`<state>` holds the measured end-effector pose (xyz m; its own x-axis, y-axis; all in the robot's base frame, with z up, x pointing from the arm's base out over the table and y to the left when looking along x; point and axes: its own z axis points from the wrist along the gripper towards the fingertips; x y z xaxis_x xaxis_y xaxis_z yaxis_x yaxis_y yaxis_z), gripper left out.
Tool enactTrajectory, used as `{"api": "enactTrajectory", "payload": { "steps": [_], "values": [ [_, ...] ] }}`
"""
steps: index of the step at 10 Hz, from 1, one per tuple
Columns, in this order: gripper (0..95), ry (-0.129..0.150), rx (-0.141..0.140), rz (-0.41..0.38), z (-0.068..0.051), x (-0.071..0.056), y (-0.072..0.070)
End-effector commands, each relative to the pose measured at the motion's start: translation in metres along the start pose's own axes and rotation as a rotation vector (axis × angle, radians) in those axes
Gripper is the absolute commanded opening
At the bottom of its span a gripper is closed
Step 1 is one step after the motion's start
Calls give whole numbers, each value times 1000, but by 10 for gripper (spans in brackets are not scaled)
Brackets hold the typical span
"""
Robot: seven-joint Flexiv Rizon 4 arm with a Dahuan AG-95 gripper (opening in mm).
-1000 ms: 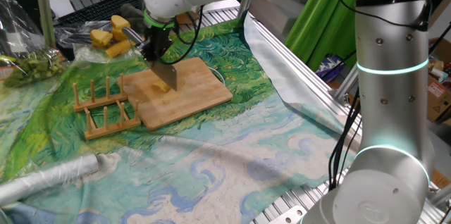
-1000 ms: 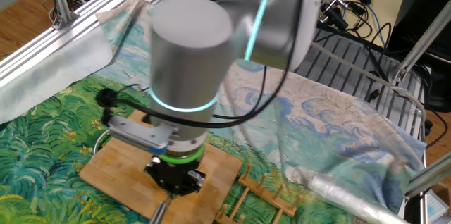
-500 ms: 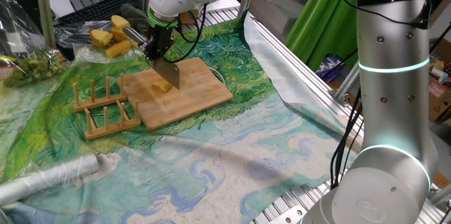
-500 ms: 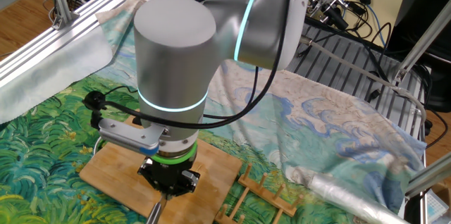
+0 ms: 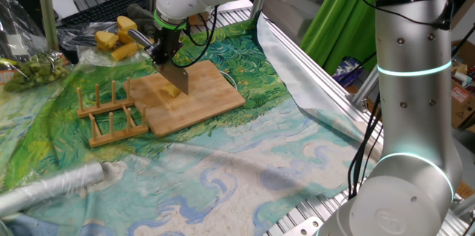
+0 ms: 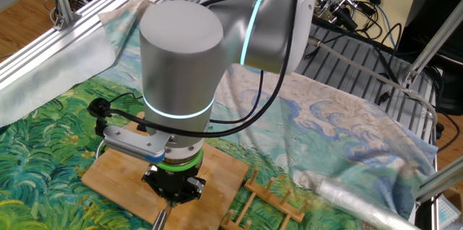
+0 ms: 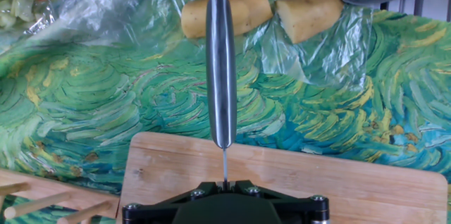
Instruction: Chop the potatoes
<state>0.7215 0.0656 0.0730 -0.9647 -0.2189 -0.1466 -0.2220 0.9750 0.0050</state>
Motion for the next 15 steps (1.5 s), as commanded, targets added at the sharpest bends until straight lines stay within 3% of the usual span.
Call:
{"api": "enactTrajectory", "payload": {
  "steps": [1,15],
  "values": [
    [0,-6,-6,-7,-1,1,0],
    [0,-6,-8,-16,2,9,4]
  ]
}}
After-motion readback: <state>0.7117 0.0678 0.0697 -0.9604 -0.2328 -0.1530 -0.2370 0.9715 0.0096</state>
